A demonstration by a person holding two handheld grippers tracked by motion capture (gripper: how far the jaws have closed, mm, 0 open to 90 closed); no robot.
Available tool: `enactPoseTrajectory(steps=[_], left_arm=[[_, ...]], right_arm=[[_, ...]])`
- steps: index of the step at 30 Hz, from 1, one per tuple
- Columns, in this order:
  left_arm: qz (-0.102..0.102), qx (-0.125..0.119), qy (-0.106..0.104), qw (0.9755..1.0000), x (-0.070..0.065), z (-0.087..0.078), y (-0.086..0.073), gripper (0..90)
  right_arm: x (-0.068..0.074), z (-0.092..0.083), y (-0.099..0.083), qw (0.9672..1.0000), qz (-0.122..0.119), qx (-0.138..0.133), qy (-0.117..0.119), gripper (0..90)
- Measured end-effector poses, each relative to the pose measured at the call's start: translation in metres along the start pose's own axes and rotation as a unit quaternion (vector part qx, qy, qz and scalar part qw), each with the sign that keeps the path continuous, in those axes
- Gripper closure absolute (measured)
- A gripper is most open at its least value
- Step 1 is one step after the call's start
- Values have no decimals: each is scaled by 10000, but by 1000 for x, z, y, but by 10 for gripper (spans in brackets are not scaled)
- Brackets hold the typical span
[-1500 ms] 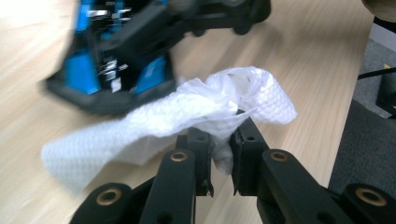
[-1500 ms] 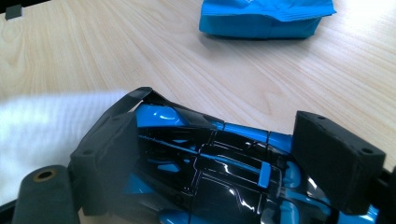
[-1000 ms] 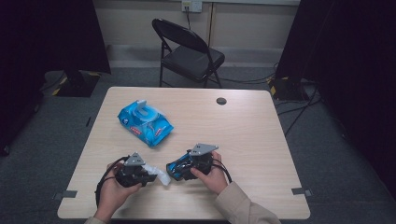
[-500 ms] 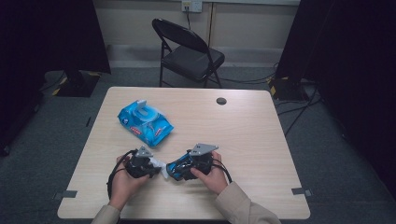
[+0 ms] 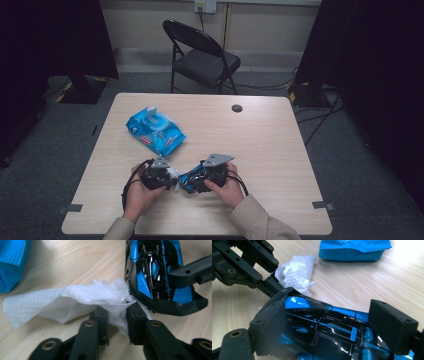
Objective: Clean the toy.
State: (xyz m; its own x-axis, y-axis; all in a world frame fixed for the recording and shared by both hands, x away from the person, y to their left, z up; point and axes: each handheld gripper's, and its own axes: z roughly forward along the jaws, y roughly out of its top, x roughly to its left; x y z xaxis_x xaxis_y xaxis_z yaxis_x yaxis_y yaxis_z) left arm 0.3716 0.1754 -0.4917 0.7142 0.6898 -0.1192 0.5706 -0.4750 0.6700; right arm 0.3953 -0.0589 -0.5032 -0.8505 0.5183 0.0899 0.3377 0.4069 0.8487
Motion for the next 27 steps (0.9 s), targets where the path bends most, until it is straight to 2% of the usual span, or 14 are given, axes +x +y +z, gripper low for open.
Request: enactPoseTrajectory(steps=[8,14,27], left_arm=[[-88,165,6,9998,-5,-2,1,812],[-114,214,-146,9996,-9,-7,-4,814],[92,395,-379,9985,-29,-13,-11,817]], right_arm=[[0,0,0,10000,-2,-5,5,149],[-1,0,0,10000,32,8,40,147],[0,0,0,10000,39,9,31,147]])
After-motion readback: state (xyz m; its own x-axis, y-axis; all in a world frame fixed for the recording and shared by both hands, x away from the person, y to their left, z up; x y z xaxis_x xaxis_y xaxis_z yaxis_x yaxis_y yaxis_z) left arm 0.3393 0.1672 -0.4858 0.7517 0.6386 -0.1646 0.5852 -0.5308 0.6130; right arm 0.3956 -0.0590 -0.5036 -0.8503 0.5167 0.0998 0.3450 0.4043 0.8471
